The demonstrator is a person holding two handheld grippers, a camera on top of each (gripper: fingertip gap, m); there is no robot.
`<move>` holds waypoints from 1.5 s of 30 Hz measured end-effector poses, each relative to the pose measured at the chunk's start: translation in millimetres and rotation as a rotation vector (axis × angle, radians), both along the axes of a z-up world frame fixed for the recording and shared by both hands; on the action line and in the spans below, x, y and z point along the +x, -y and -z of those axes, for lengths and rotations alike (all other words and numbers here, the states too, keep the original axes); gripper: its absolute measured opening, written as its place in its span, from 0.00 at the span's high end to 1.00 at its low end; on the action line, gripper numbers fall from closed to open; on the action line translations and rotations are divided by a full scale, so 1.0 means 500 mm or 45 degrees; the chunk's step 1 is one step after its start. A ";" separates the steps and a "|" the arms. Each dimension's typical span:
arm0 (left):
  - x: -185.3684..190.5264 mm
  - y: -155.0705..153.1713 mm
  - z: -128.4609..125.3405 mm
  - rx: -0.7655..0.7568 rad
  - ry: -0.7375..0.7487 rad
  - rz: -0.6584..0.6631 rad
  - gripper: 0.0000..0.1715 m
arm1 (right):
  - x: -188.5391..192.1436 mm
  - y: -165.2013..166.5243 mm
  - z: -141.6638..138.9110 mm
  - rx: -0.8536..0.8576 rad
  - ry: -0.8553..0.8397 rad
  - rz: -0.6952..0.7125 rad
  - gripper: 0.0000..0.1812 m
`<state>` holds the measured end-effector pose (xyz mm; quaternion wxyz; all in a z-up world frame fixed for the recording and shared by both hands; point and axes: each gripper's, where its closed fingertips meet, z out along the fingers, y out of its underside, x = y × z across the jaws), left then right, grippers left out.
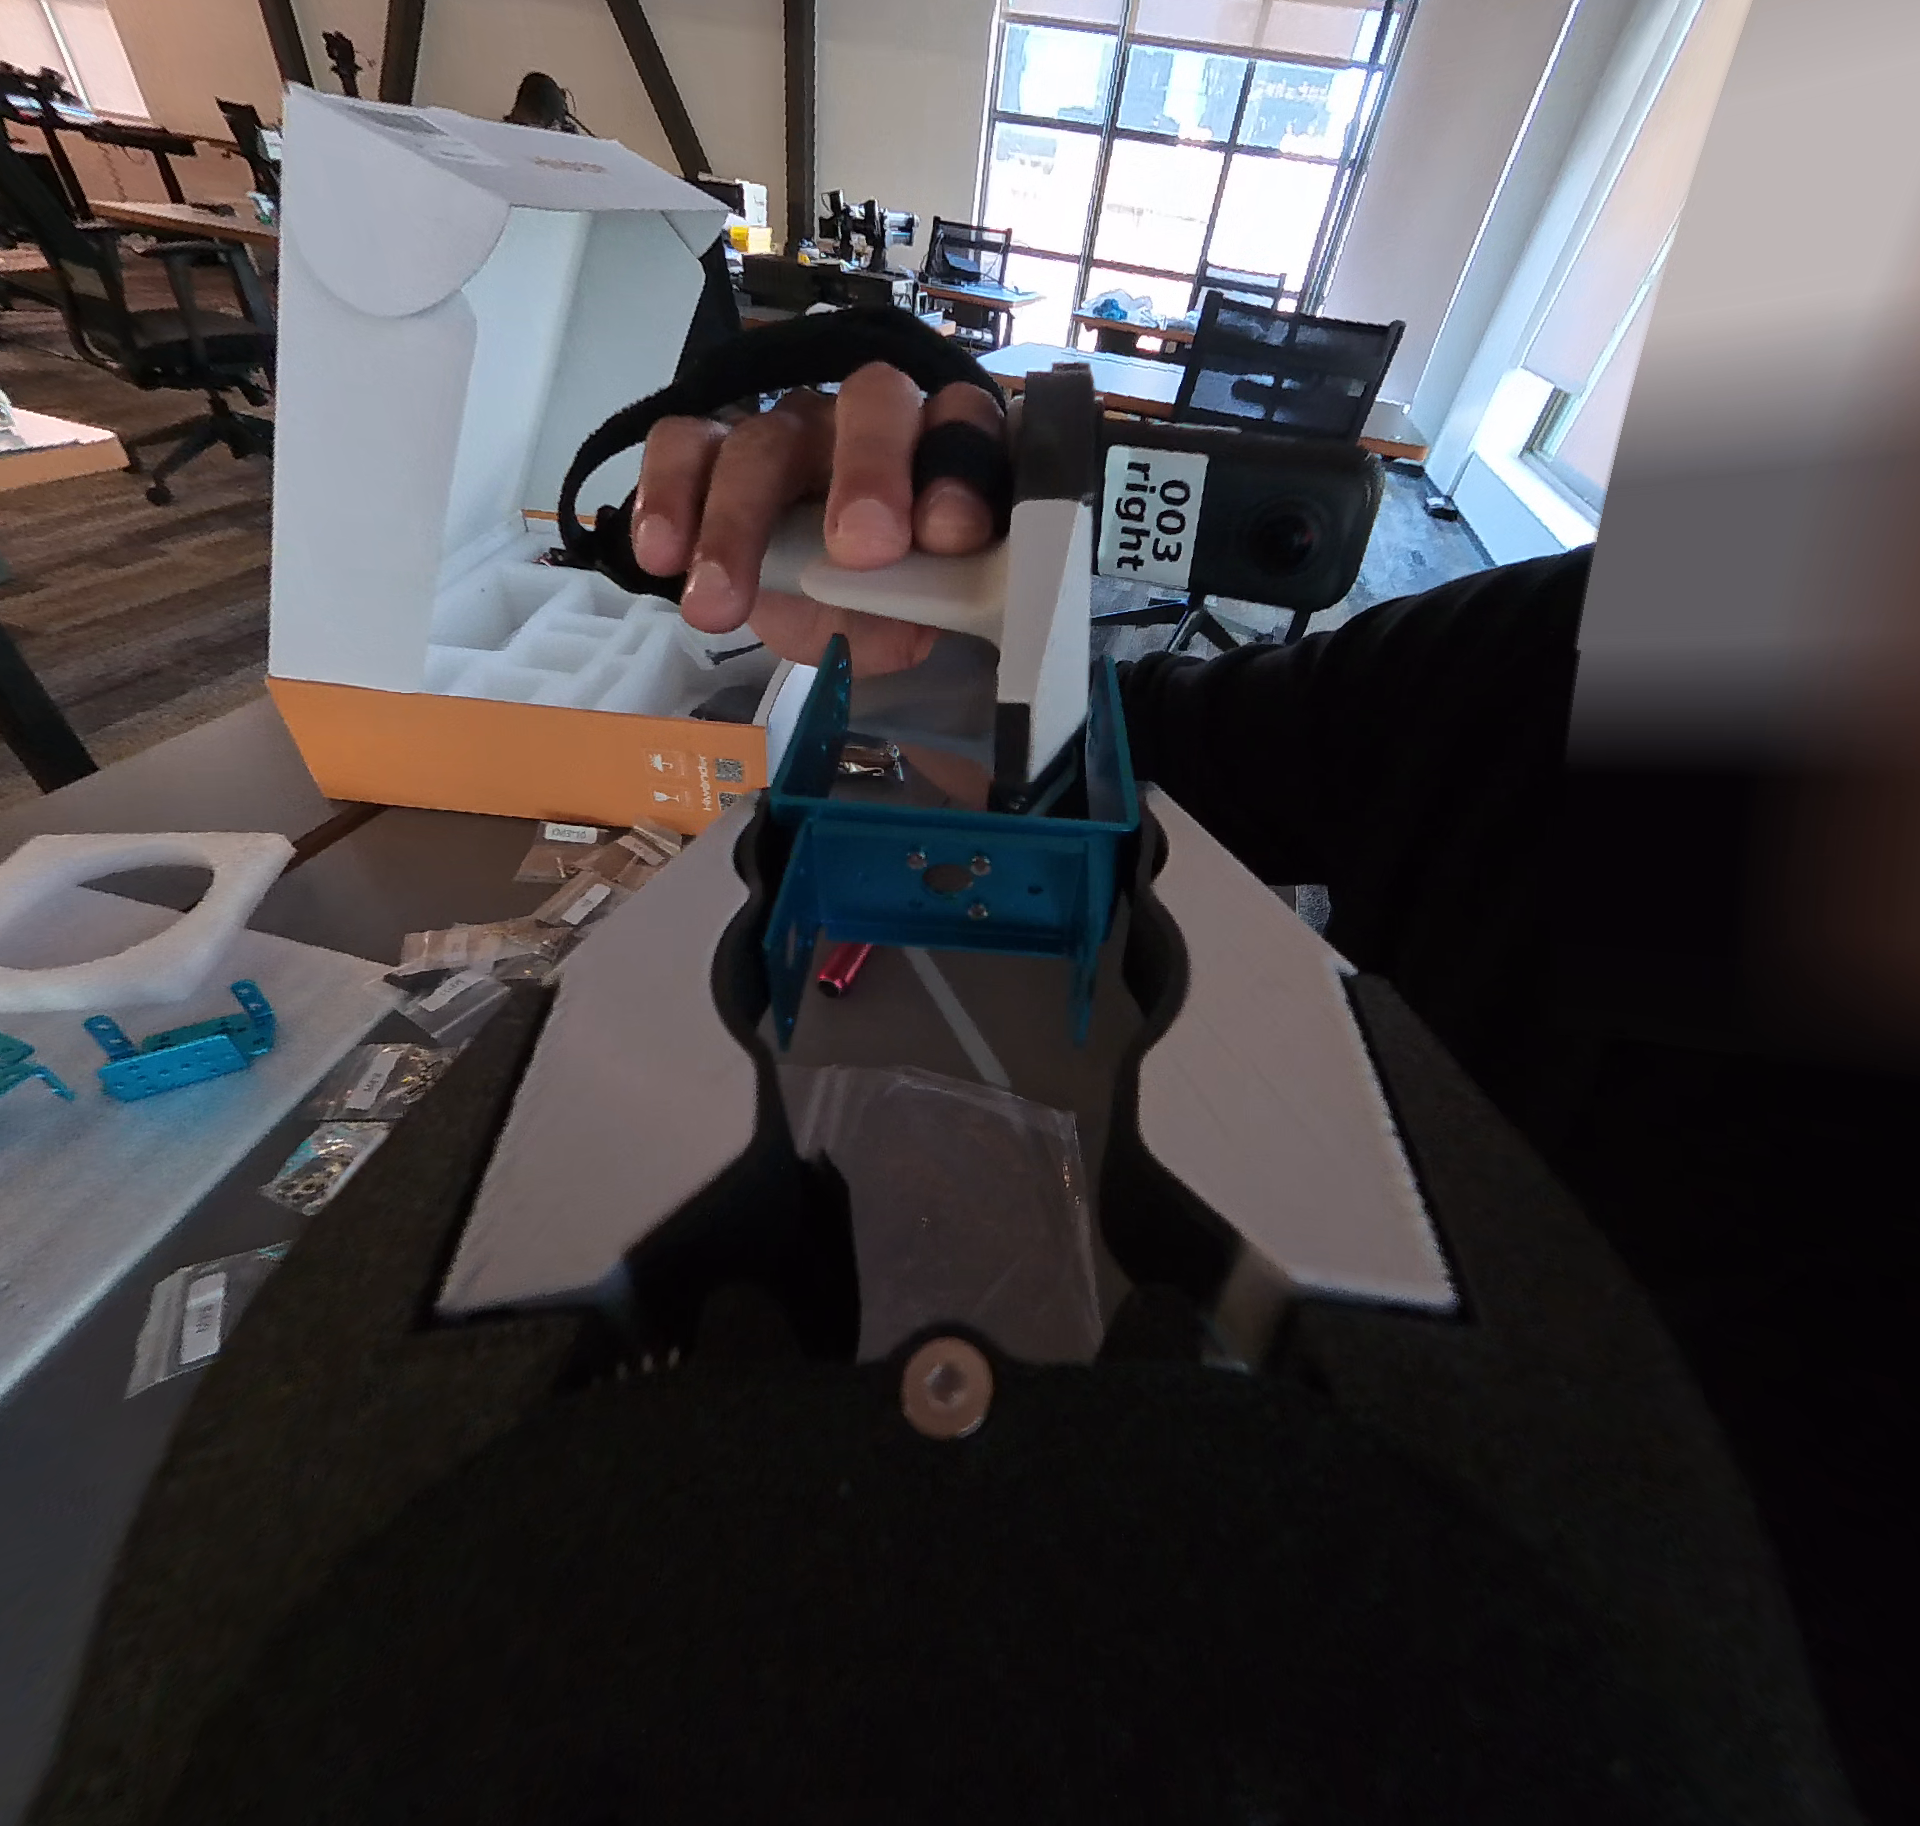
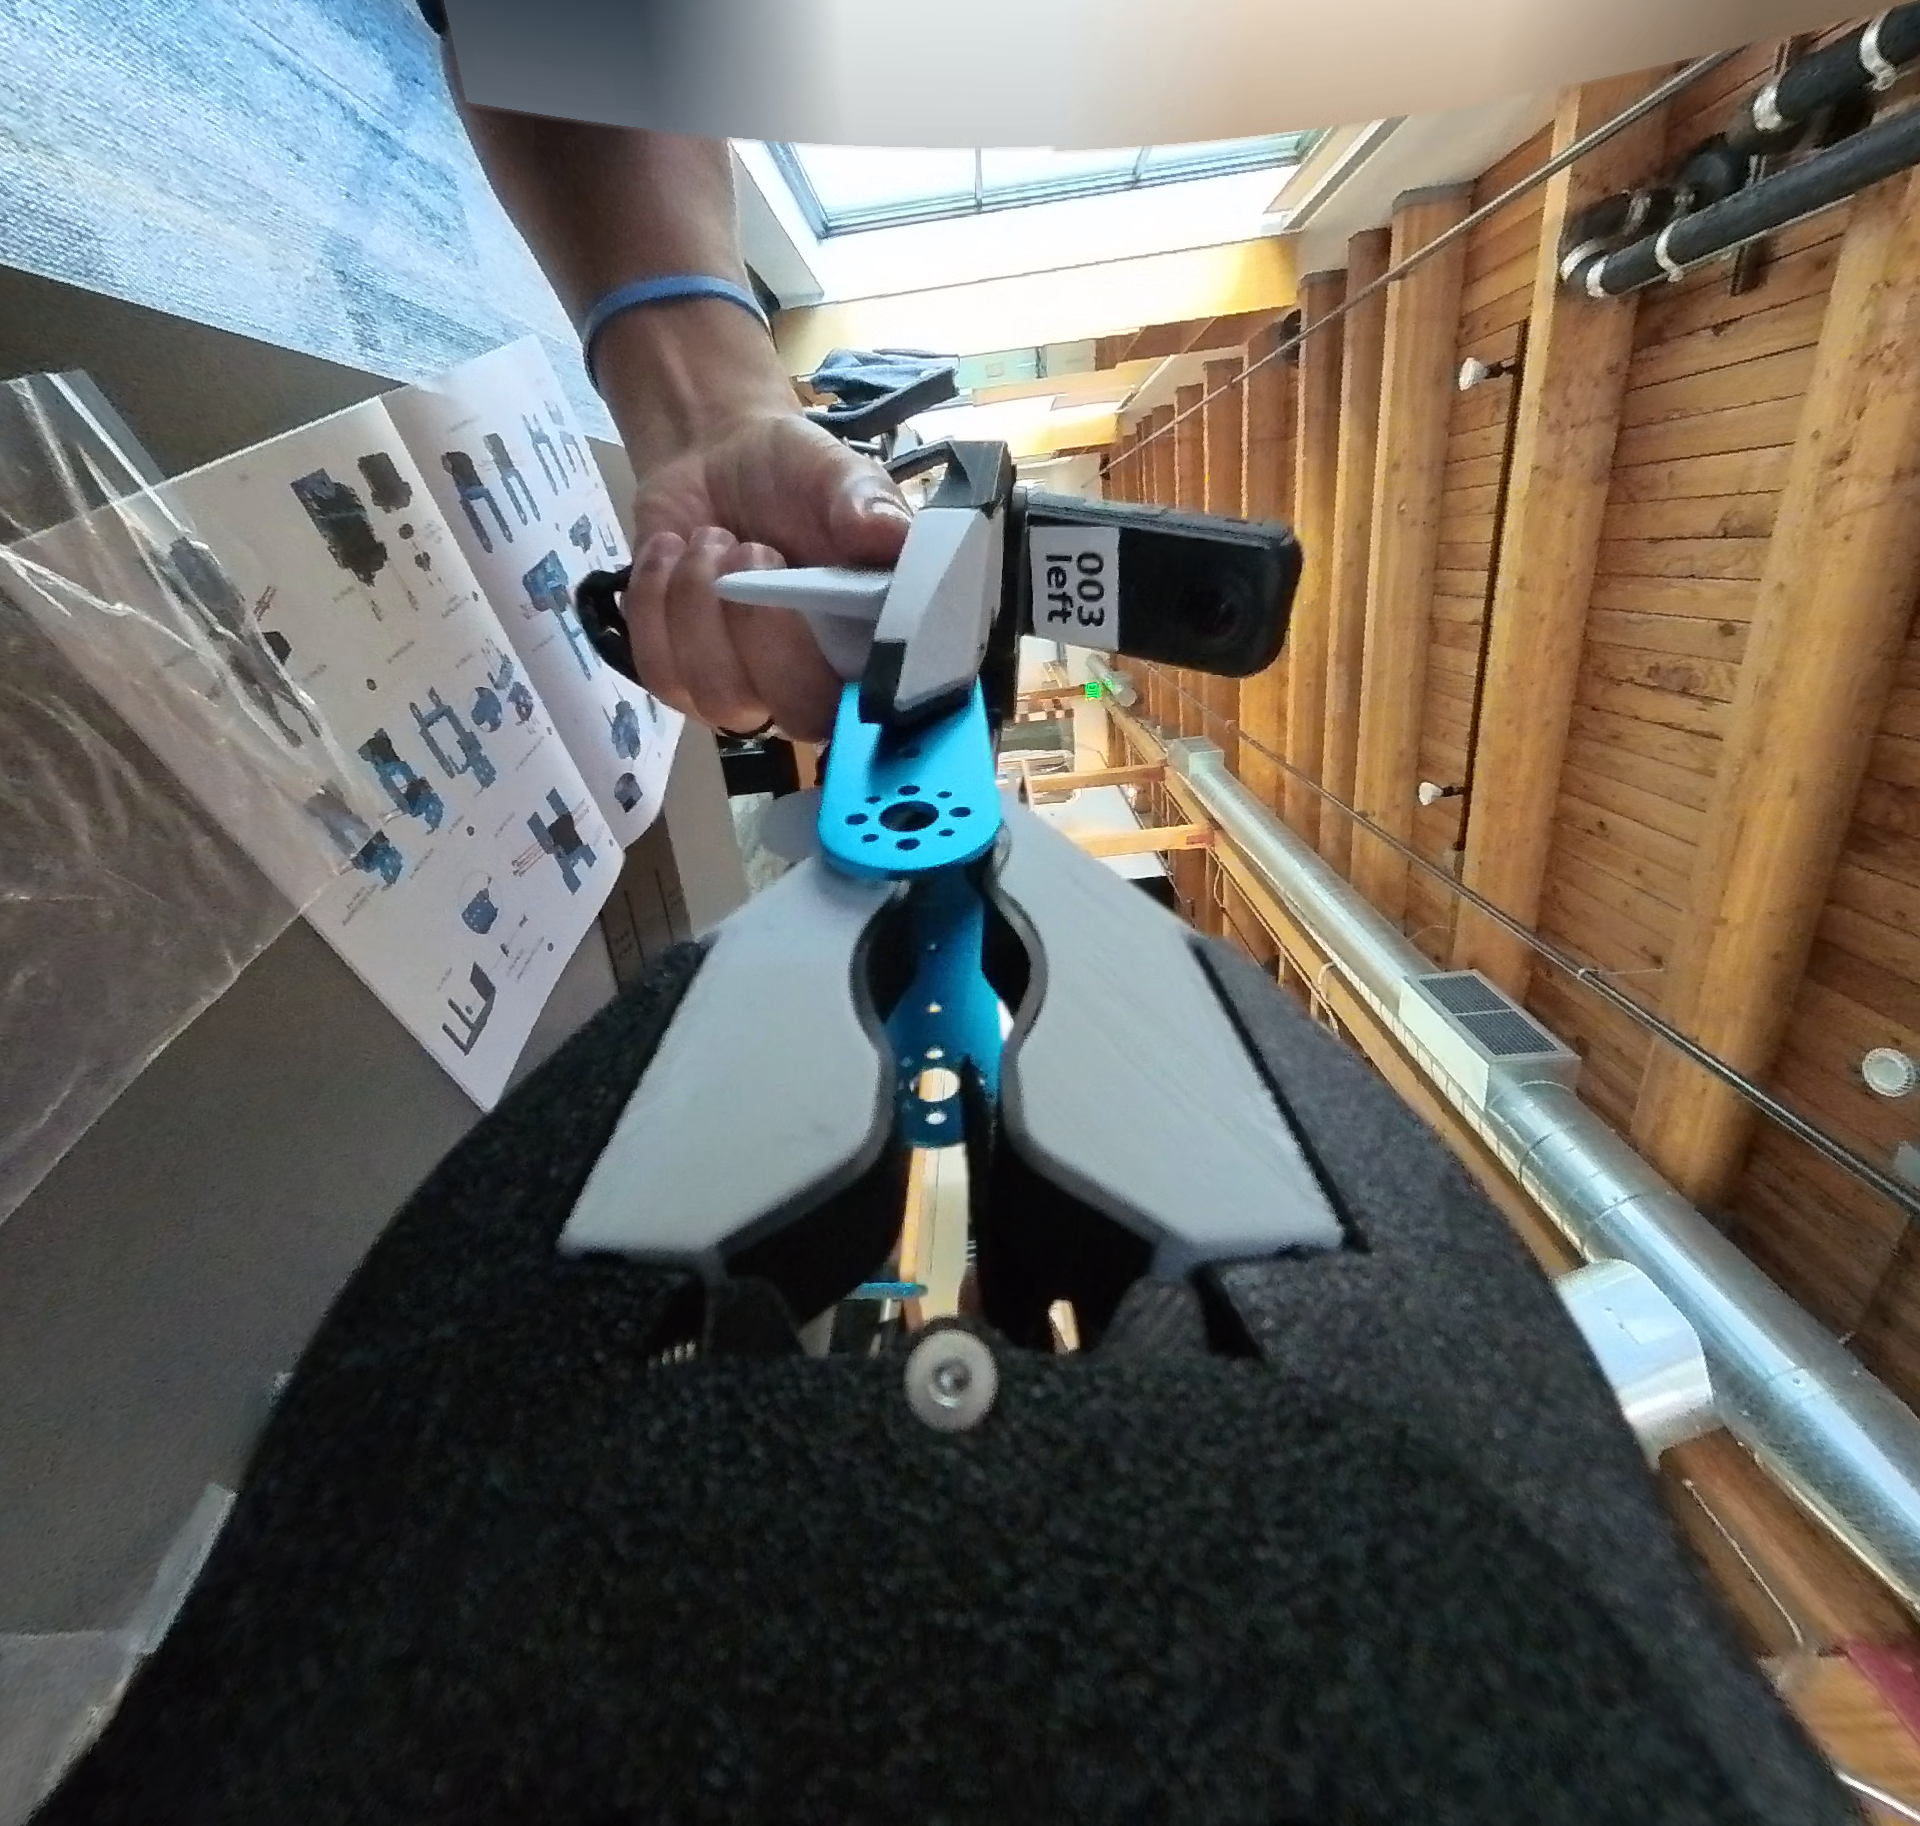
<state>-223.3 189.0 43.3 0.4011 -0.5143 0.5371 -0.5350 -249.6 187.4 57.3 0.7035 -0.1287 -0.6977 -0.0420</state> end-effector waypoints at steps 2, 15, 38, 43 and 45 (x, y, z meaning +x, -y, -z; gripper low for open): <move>0.000 0.002 0.000 -0.011 0.000 0.011 0.62 | -0.001 -0.002 0.004 -0.003 0.014 0.007 0.98; 0.008 0.005 0.005 -0.076 0.002 0.075 0.62 | 0.002 -0.010 0.008 0.090 0.036 0.044 0.98; -0.023 -0.077 0.012 1.092 -0.060 -0.689 0.62 | 0.025 -0.058 0.010 -1.741 0.208 -0.139 0.98; -0.019 -0.088 0.014 1.150 -0.068 -0.740 0.62 | -0.002 -0.053 0.033 -1.881 0.239 -0.094 0.98; -0.021 -0.091 0.011 1.181 -0.070 -0.762 0.62 | -0.011 -0.052 0.042 -1.935 0.243 -0.072 0.98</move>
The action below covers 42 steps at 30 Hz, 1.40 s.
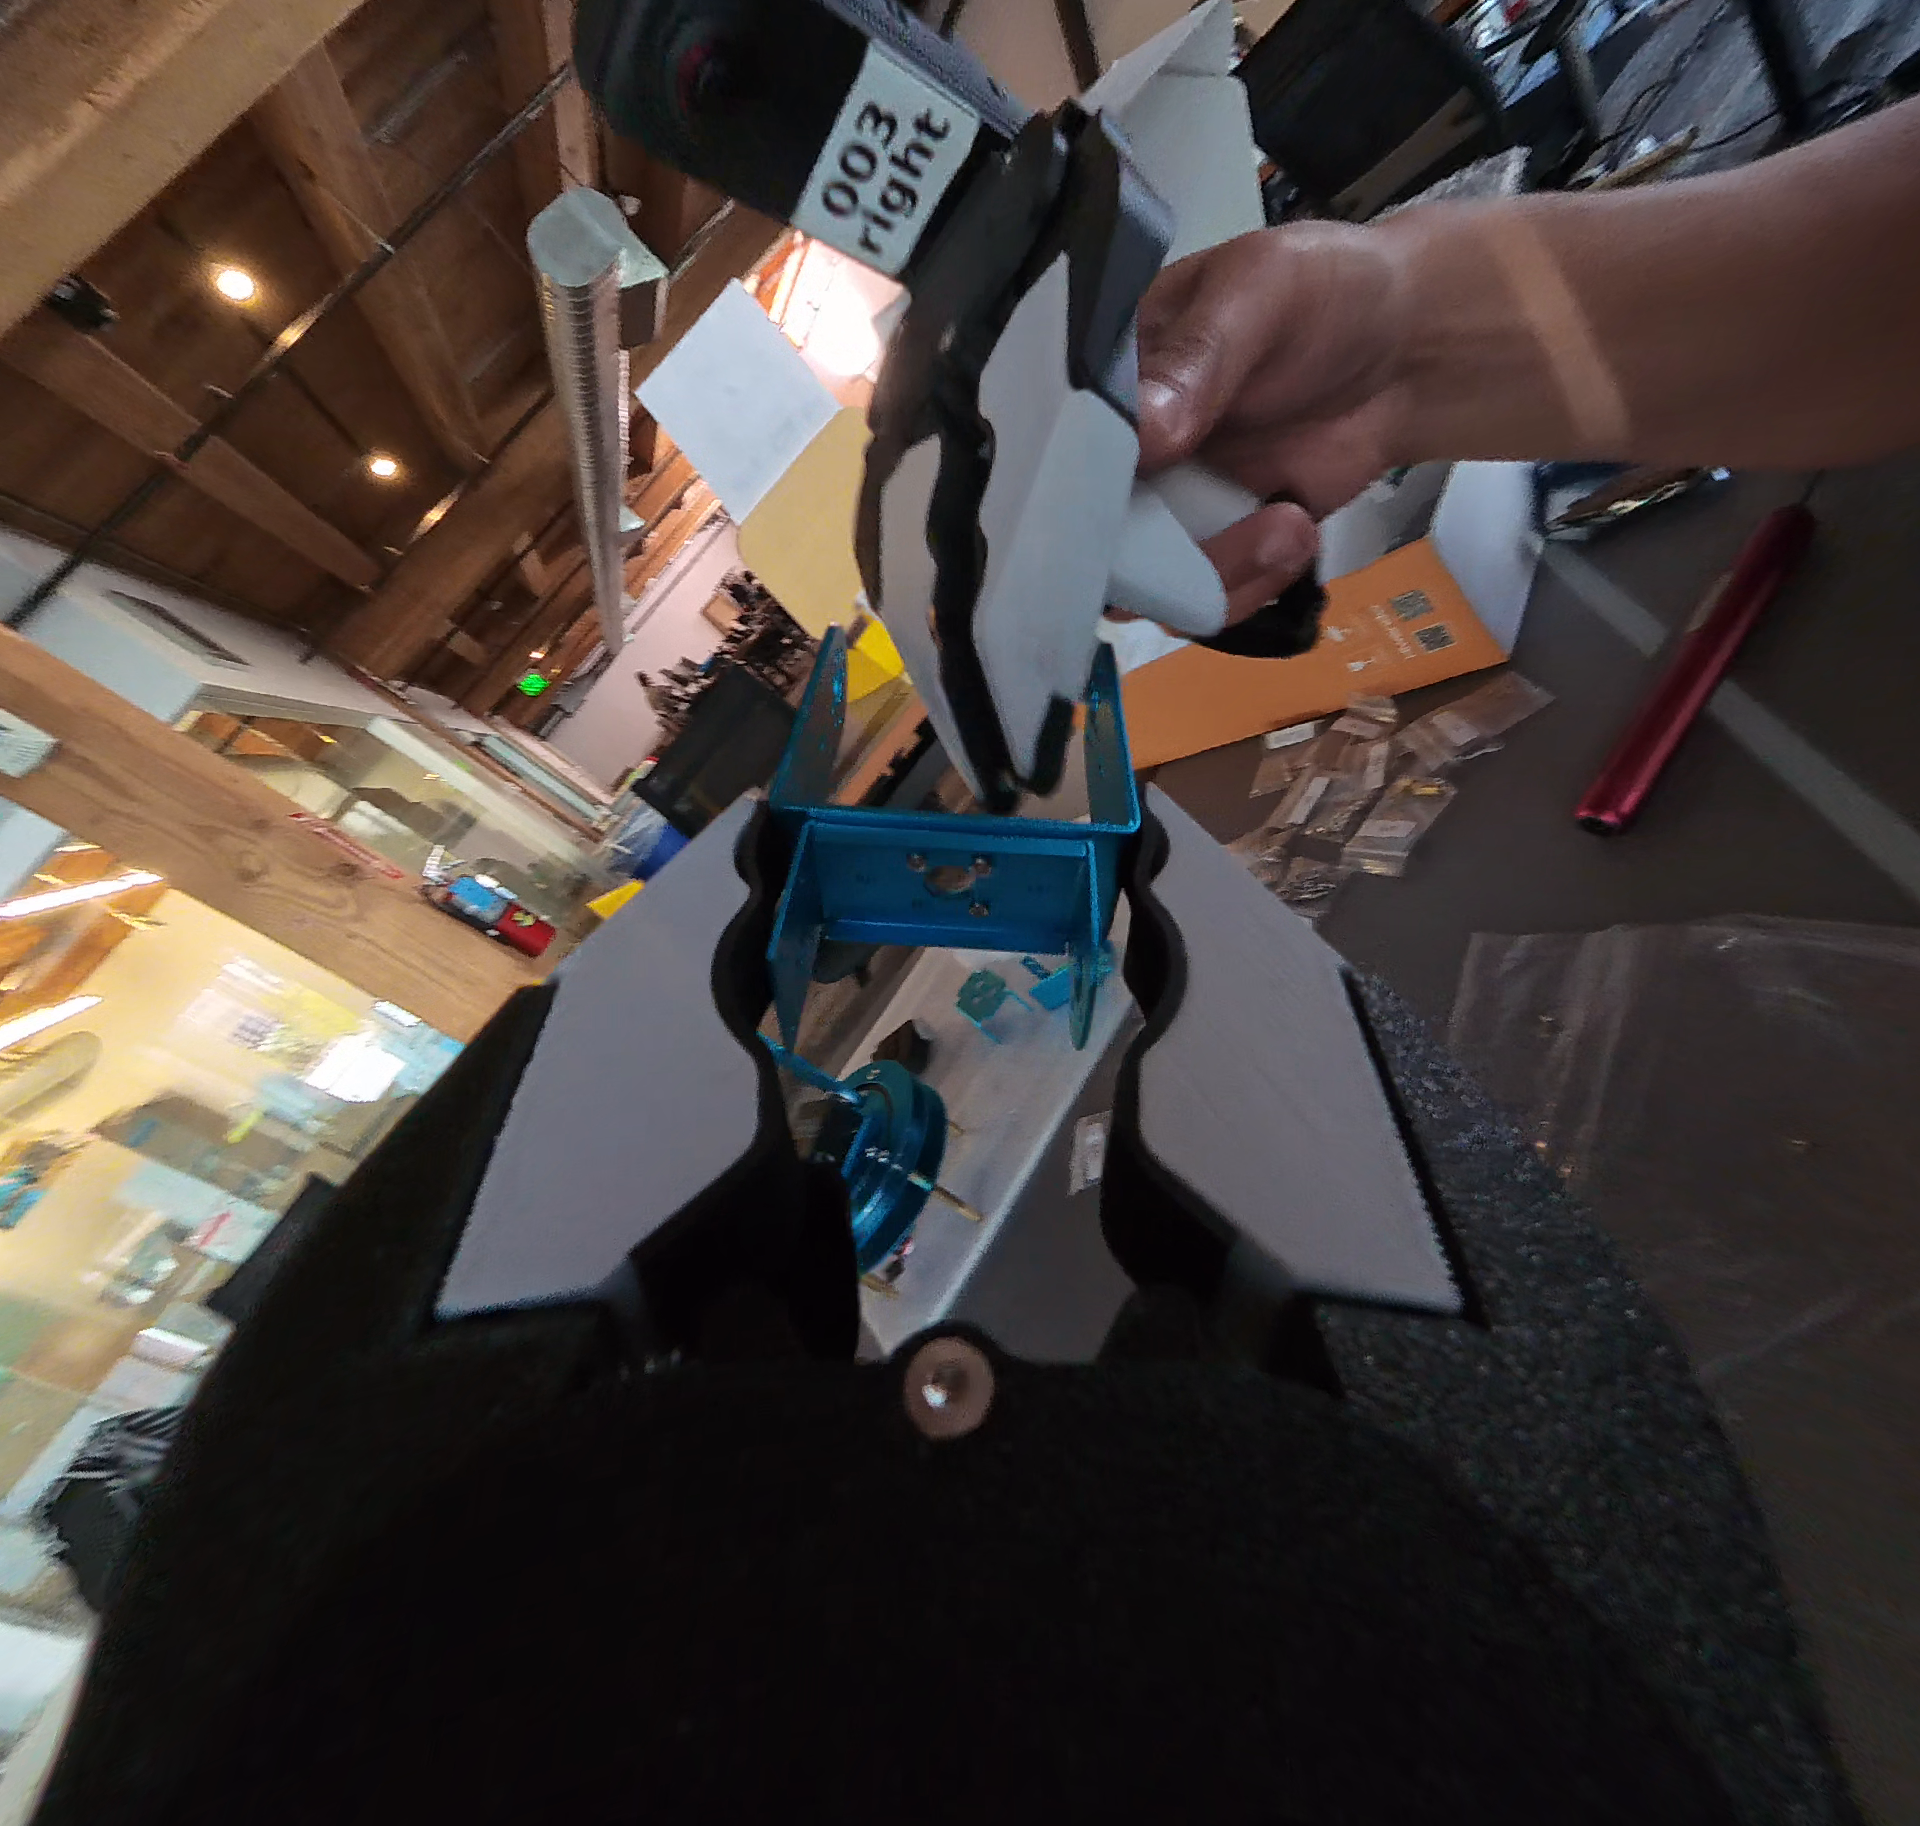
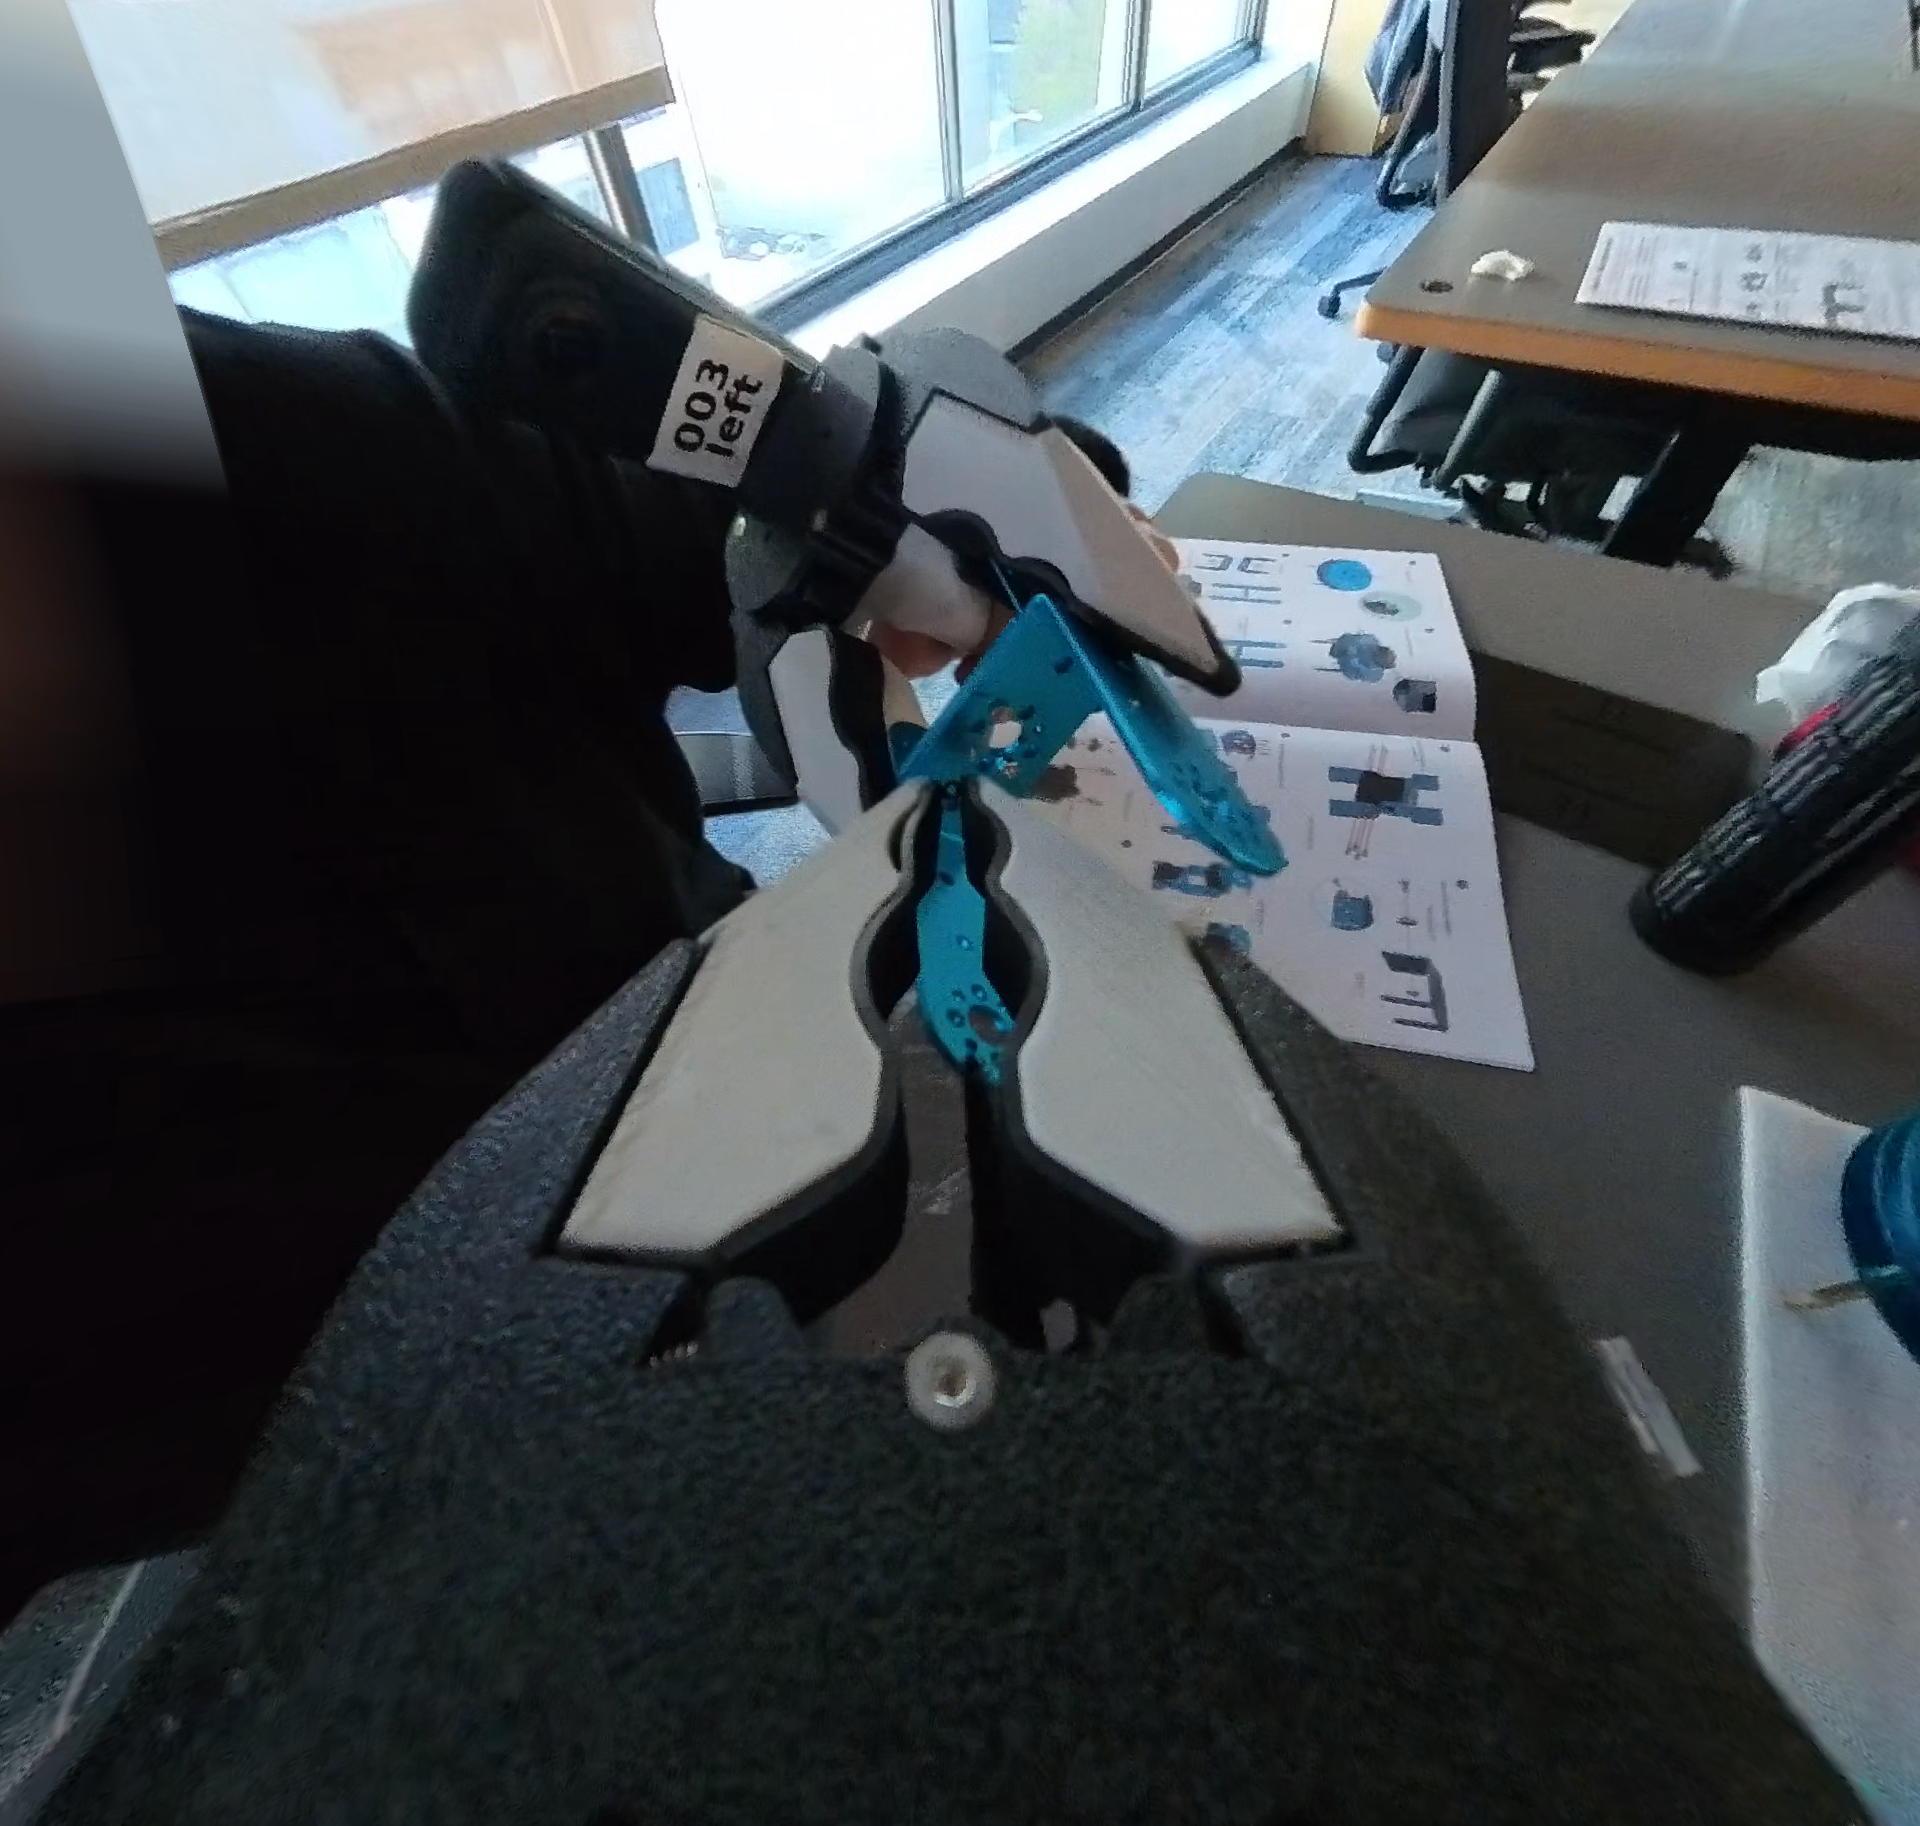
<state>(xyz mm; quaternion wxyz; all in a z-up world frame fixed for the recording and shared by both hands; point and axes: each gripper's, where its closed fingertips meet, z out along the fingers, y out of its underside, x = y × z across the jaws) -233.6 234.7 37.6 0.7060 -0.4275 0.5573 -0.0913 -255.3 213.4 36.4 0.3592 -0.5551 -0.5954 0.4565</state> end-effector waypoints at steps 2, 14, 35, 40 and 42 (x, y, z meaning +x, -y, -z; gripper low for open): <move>0.002 0.002 0.002 0.012 -0.017 -0.001 0.61 | -0.007 0.000 0.001 -0.023 -0.008 0.010 0.98; 0.013 0.012 0.006 0.067 -0.040 0.013 0.61 | -0.006 0.006 0.004 0.016 -0.003 -0.004 0.98; 0.027 0.036 -0.010 0.134 0.000 0.038 0.62 | 0.000 0.019 -0.001 0.079 -0.012 -0.040 0.98; 0.023 0.038 -0.010 0.132 0.006 0.039 0.62 | 0.001 0.020 -0.002 0.077 -0.014 -0.041 0.98; 0.020 0.038 -0.011 0.136 0.015 0.034 0.62 | 0.001 0.020 -0.003 0.064 -0.016 -0.040 0.98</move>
